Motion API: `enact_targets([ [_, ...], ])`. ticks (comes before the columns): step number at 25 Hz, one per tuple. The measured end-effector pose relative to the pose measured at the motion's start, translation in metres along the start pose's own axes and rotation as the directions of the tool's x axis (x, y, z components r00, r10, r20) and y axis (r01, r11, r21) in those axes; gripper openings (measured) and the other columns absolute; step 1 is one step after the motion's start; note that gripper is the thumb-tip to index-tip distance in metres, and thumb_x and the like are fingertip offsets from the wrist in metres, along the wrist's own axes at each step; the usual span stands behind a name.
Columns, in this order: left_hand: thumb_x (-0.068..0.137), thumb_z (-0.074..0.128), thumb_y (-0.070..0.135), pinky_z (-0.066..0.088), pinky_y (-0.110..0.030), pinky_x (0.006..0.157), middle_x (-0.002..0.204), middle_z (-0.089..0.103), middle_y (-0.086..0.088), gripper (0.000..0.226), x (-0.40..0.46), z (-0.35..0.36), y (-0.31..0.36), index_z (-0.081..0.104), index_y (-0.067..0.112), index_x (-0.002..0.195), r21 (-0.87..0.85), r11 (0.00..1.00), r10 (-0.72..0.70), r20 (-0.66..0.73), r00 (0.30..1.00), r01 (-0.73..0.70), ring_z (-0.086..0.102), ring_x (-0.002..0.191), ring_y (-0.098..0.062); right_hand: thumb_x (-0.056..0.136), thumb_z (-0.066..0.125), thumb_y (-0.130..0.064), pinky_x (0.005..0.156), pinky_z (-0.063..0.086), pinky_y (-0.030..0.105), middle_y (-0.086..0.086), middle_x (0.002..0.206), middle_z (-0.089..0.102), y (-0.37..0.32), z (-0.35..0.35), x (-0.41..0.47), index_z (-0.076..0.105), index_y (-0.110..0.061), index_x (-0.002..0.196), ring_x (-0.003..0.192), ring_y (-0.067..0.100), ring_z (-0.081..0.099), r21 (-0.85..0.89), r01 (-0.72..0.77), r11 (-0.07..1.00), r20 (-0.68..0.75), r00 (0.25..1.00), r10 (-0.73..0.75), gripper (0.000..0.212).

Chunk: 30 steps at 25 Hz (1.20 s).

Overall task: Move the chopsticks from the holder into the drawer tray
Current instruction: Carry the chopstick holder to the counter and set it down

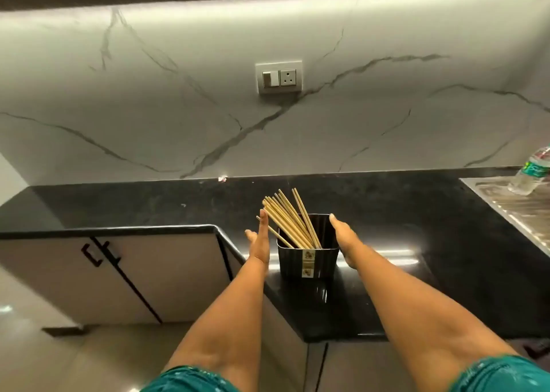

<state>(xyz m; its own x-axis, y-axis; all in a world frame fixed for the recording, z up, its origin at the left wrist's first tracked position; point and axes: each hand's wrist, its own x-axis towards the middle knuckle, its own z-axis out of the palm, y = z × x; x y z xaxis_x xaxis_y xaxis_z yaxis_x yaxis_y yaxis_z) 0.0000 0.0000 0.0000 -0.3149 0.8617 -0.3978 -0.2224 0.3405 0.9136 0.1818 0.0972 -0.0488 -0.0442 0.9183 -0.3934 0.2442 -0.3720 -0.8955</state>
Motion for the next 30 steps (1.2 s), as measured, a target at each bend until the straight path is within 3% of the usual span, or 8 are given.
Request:
enact_targets([
  [3, 0.031, 0.04, 0.103, 0.02, -0.052, 0.116, 0.158, 0.027, -0.005, 0.14, 0.0, 0.011, -0.012, 0.026, 0.031, 0.15, -0.139, 0.989, -0.032, 0.156, 0.987, 0.054, 0.024, 0.145, -0.029, 0.083, 0.037, -0.075, 0.111, 0.036, 0.048, 0.009, 0.146, 0.047, 0.0, 0.005, -0.003, 0.044, -0.019, 0.142, 0.133, 0.029, 0.045, 0.176, -0.102, 0.979, 0.09, 0.992, 0.087, 0.082],
  [6, 0.068, 0.03, 0.09, 0.036, -0.041, 0.101, 0.14, 0.051, -0.003, 0.101, -0.02, 0.018, -0.007, 0.039, 0.024, 0.144, -0.163, 0.986, 0.007, 0.143, 0.99, 0.016, 0.047, 0.129, -0.024, 0.089, 0.035, -0.07, 0.101, 0.045, 0.043, 0.009, 0.14, 0.053, -0.004, 0.005, -0.014, 0.046, -0.02, 0.14, 0.124, 0.027, 0.053, 0.245, -0.105, 0.964, 0.139, 0.988, 0.072, 0.073],
  [9, 0.089, 0.013, 0.072, 0.039, -0.036, 0.096, 0.132, 0.052, 0.001, 0.079, -0.036, 0.015, -0.007, 0.04, 0.019, 0.142, -0.18, 0.983, 0.075, 0.167, 0.983, -0.044, 0.049, 0.12, -0.014, 0.093, 0.032, -0.065, 0.113, 0.032, 0.045, 0.004, 0.154, 0.035, -0.008, 0.013, -0.017, 0.034, -0.021, 0.148, 0.138, 0.027, 0.038, 0.214, -0.078, 0.974, 0.152, 0.987, 0.046, 0.071],
  [14, 0.097, 0.007, 0.058, 0.041, -0.011, 0.078, 0.126, 0.05, 0.01, 0.063, -0.085, -0.042, -0.027, 0.034, 0.026, 0.144, -0.165, 0.973, 0.149, -0.091, 0.985, -0.163, 0.052, 0.11, -0.002, 0.086, 0.032, -0.072, 0.113, 0.033, 0.048, 0.006, 0.147, 0.045, -0.005, 0.084, -0.05, 0.041, -0.022, 0.144, 0.134, 0.026, 0.043, 0.062, -0.046, 0.997, 0.333, 0.942, 0.022, 0.078],
  [17, 0.101, 0.012, 0.046, 0.032, -0.016, 0.086, 0.113, 0.048, 0.016, 0.046, -0.132, -0.084, -0.039, 0.036, 0.032, 0.137, -0.178, 0.957, 0.172, -0.29, 0.941, -0.23, 0.046, 0.095, 0.003, 0.094, 0.029, -0.063, 0.11, 0.038, 0.047, 0.009, 0.138, 0.054, -0.001, 0.139, -0.091, 0.048, -0.017, 0.138, 0.126, 0.027, 0.051, 0.005, 0.013, 1.0, 0.448, 0.894, -0.014, 0.067],
  [19, 0.103, 0.018, 0.043, 0.033, -0.015, 0.085, 0.112, 0.046, 0.019, 0.037, -0.17, -0.12, -0.059, 0.034, 0.034, 0.135, -0.195, 0.943, 0.17, -0.41, 0.896, -0.269, 0.043, 0.108, 0.0, 0.097, 0.028, -0.059, 0.111, 0.036, 0.041, 0.006, 0.143, 0.051, 0.006, 0.174, -0.134, 0.046, -0.015, 0.14, 0.129, 0.026, 0.048, -0.031, 0.044, 0.999, 0.56, 0.828, -0.019, 0.064],
  [22, 0.091, 0.031, 0.066, 0.034, -0.028, 0.103, 0.137, 0.05, 0.012, 0.066, -0.241, -0.172, -0.106, 0.044, 0.024, 0.141, -0.205, 0.937, 0.137, -0.531, 0.836, -0.284, 0.042, 0.131, -0.011, 0.099, 0.026, -0.055, 0.101, 0.035, 0.033, 0.003, 0.14, 0.049, 0.028, 0.213, -0.217, 0.042, -0.015, 0.14, 0.128, 0.026, 0.047, -0.14, 0.077, 0.987, 0.696, 0.717, 0.042, 0.059],
  [30, 0.096, 0.026, 0.058, 0.043, -0.026, 0.088, 0.111, 0.067, 0.007, 0.046, -0.534, -0.198, -0.252, 0.063, 0.033, 0.11, -0.277, 0.857, -0.05, -0.883, 0.467, -0.433, 0.06, 0.106, -0.007, 0.101, 0.024, -0.05, 0.084, 0.048, 0.036, 0.014, 0.104, 0.07, 0.152, 0.244, -0.505, 0.064, -0.017, 0.1, 0.092, 0.025, 0.065, -0.242, 0.258, 0.935, 0.956, 0.225, 0.186, 0.052],
])
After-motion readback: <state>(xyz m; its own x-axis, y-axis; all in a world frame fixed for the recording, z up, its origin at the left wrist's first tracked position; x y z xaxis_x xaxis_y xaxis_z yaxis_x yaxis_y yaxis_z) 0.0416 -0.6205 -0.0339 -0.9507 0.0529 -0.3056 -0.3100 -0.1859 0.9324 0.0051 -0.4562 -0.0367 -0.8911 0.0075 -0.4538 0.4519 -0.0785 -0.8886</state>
